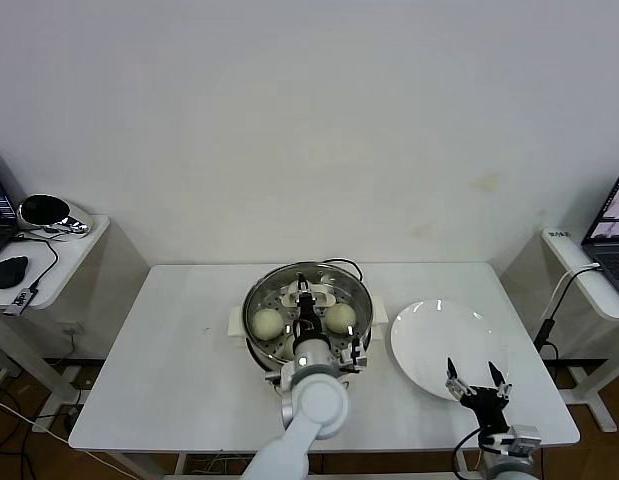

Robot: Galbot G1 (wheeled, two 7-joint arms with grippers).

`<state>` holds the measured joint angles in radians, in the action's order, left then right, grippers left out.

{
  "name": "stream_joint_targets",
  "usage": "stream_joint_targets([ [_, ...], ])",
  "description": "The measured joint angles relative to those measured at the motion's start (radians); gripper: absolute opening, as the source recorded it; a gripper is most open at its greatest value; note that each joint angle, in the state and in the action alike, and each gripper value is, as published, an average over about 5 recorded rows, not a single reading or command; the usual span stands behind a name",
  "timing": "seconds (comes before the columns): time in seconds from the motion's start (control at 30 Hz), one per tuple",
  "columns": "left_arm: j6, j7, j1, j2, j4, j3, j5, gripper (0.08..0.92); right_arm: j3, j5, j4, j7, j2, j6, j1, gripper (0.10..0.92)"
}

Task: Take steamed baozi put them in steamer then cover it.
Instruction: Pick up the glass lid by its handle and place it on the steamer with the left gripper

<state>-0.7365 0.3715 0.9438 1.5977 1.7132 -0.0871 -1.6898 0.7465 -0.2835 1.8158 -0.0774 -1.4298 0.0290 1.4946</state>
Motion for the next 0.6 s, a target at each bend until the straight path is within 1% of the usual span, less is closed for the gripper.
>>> stream_joint_targets([
  [0.6,0.001,0.026,-0.003,-0.014,-0.004,-0.001,-0.028,0.137,-0.002,0.001,-0.002,-0.001,-0.002,-0.005,-0.002,0.823],
])
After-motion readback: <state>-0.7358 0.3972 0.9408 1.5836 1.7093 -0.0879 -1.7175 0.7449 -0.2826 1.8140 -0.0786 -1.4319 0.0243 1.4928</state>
